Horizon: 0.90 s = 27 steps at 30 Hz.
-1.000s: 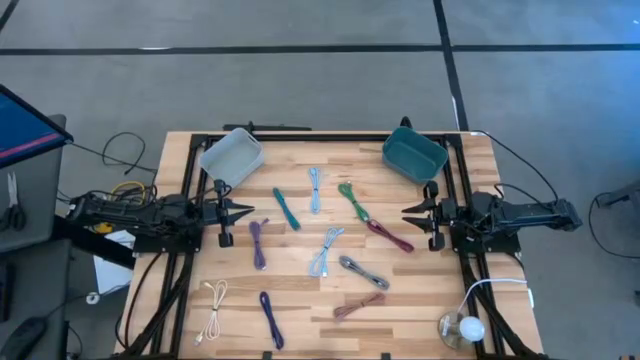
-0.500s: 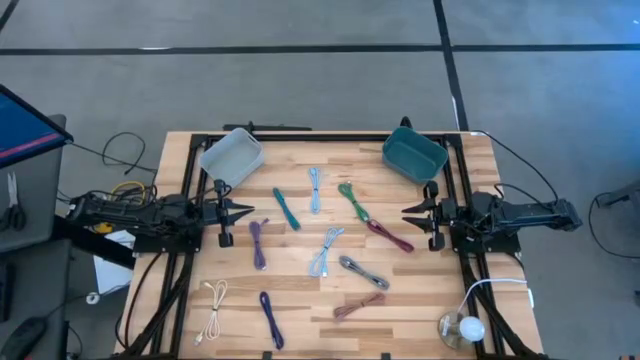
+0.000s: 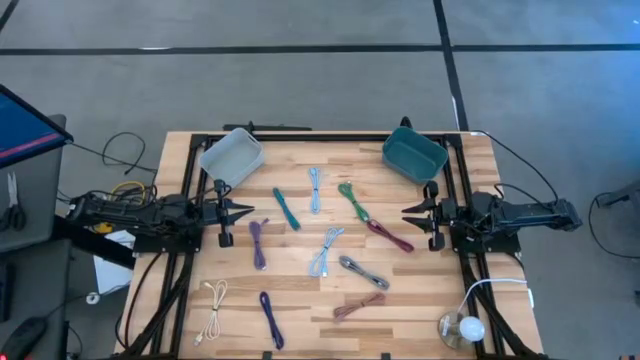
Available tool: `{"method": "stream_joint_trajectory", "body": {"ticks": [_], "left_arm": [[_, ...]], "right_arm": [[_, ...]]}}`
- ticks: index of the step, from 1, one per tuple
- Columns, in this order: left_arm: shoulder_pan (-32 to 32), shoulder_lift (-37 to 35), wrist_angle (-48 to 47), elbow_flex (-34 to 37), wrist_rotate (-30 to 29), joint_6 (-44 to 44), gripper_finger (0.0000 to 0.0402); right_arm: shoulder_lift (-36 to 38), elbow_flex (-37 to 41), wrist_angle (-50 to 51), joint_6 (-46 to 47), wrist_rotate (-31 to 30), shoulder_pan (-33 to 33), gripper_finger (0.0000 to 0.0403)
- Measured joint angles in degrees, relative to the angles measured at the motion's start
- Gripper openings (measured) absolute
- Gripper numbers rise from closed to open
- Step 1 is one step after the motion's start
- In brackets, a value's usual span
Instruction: Pick & Place USB Port
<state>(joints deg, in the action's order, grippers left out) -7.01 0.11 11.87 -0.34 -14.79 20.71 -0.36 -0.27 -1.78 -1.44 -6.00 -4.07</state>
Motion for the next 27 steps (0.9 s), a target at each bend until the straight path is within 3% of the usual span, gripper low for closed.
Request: {"method": "stream_joint_trajectory", "body": {"ticks": [27], "left_arm": [[0.0,0.0,0.6,0.0,0.0,0.0,0.0022]], "right_arm": [[0.0,0.0,0.0,0.0,0.0,0.0,0.0082]]}}
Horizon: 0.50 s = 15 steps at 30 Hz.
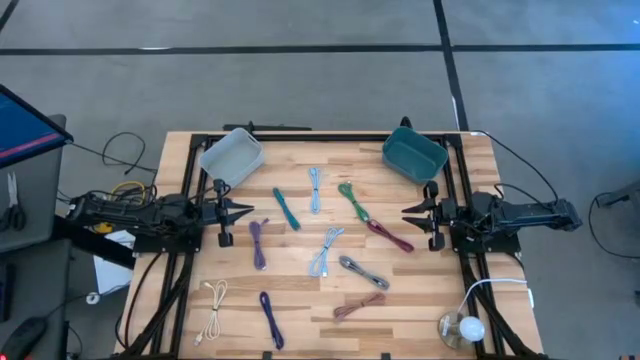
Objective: Pick & Place USB Port
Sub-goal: Put the black pink charger cable into the green bin
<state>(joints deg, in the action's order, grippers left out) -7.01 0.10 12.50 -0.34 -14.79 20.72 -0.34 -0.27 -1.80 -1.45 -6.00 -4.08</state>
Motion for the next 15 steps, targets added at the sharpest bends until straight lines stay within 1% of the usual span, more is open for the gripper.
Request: {"method": "stream_joint_trajectory", "body": {"ticks": [10,15], "left_arm": [[0.0,0.1,0.7,0.0,-0.1,0.0,0.0022],[0.0,0.9,0.7,0.0,-0.2,-1.6,0.0022]], "right_arm": [[0.0,0.0,-0.4,0.0,0.0,0.0,0.0082],[0.0,0.0,-0.4,0.0,0.0,0.0,0.0082]]}}
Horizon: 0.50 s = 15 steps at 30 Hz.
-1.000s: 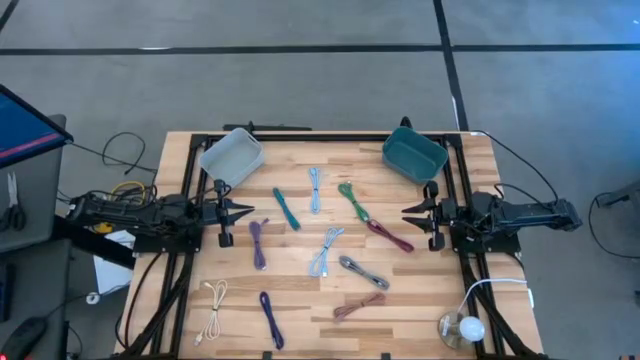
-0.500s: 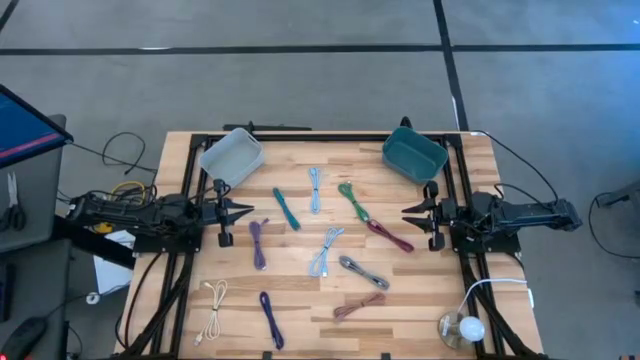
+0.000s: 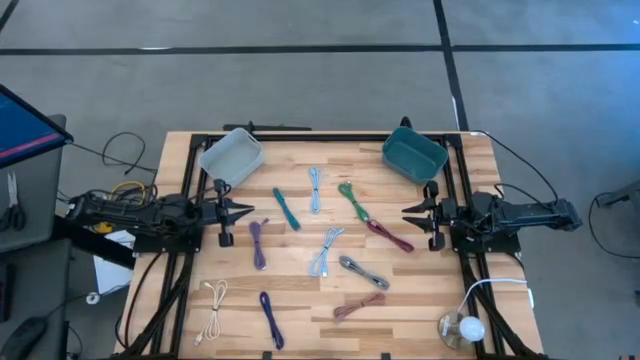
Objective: Pick & Place USB Port
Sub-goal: Put the black pink charger cable into the green bin
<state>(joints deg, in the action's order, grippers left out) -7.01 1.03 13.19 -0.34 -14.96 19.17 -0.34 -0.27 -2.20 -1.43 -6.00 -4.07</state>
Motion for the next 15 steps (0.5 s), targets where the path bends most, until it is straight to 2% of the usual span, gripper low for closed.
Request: {"method": "stream_joint_trajectory", "body": {"ticks": [11,15], "left_arm": [[0.0,4.1,0.2,0.0,0.0,-0.1,0.0022],[0.0,5.5,0.5,0.0,0.0,-0.3,0.0022]], "right_arm": [[0.0,0.0,-0.4,0.0,0.0,0.0,0.0082],[0.0,-0.2,-3.3,-0.5,-0.5,0.1,0.0082]]}}
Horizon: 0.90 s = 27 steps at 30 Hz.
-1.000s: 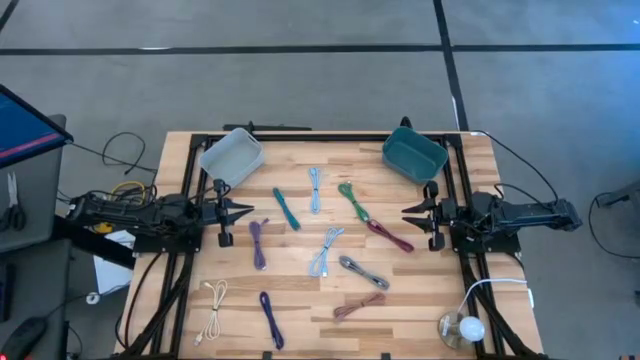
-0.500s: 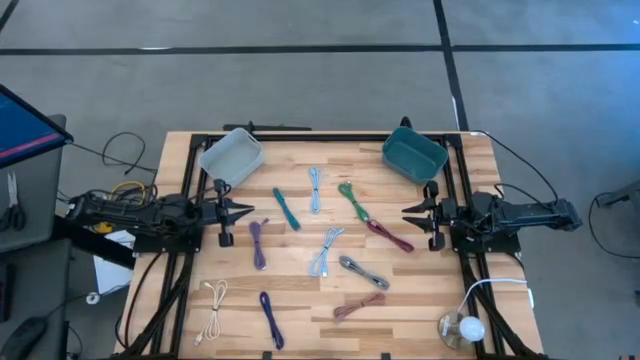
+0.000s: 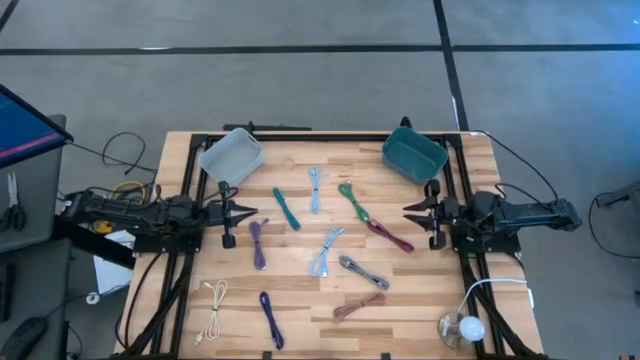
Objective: Pick & Place USB Port
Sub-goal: Put the black pink charger cable into the green bin
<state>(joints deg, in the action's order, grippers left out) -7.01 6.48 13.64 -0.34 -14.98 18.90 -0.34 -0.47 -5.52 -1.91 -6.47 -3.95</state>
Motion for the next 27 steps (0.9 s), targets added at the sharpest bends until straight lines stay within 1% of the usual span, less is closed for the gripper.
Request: {"method": "stream_joint_trajectory", "body": {"ticks": [4,8,10,14,16,27], "left_arm": [[0.0,1.4,2.3,0.0,0.0,-2.6,0.0022],[0.0,2.0,6.7,0.0,0.0,-2.5,0.0022],[0.0,1.9,7.8,0.0,0.0,-1.3,0.0022],[0.0,1.9,9.1,0.0,0.0,-1.1,0.0022],[0.0,1.9,9.4,0.0,0.0,-1.1,0.0022],[0.0,1.9,9.5,0.0,0.0,-1.5,0.0022]], "right_arm": [[0.0,-0.9,-3.3,0.0,0.3,0.0,0.0082],[0.0,-1.0,-4.9,-0.3,0.3,0.0,0.0082],[0.0,-1.0,-5.5,-1.6,-1.0,0.0,0.0082],[0.0,-1.0,-5.6,-1.9,-5.2,0.0,0.0082],[0.0,-1.0,-6.9,-1.9,-6.4,0.0,0.0082],[0.0,-1.2,-8.3,-0.7,-7.0,0.0,0.0082]]}}
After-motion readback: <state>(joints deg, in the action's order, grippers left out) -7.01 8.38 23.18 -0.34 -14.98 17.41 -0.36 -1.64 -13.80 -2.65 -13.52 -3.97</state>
